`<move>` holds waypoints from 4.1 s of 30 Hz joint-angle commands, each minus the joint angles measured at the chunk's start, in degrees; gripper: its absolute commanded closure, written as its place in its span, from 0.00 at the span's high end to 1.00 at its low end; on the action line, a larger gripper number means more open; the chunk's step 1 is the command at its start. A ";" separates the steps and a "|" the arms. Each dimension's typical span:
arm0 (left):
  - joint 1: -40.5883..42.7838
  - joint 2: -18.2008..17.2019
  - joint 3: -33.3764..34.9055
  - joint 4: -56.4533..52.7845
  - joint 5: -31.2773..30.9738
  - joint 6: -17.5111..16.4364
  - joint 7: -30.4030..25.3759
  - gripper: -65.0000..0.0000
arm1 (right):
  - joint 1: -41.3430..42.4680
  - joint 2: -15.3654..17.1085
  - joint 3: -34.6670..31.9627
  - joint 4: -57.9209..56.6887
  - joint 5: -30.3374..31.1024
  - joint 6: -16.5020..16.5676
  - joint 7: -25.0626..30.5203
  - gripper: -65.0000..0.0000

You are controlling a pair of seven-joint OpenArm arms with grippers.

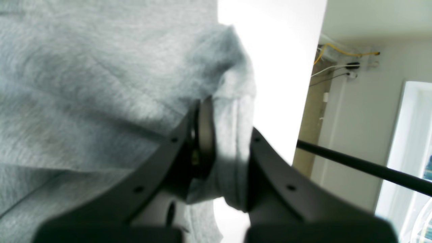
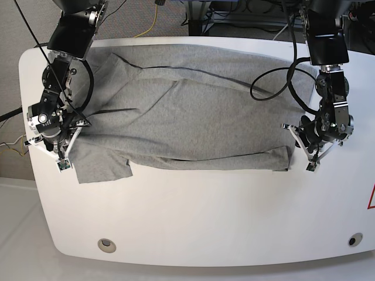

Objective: Fold the T-shirt properly

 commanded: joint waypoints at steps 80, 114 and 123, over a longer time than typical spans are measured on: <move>-2.84 -0.38 0.17 0.90 -0.35 0.19 -11.50 0.82 | -13.67 -3.80 0.48 4.61 -0.25 -0.62 -2.36 0.00; -8.20 2.08 3.77 -19.49 -0.35 2.22 -25.39 0.82 | -13.23 -3.45 0.39 4.61 -0.25 -0.62 -2.36 0.00; -9.78 2.08 3.86 -15.36 -0.35 2.57 -22.49 0.82 | -12.35 -3.45 0.39 4.61 -0.25 -0.62 -2.36 0.00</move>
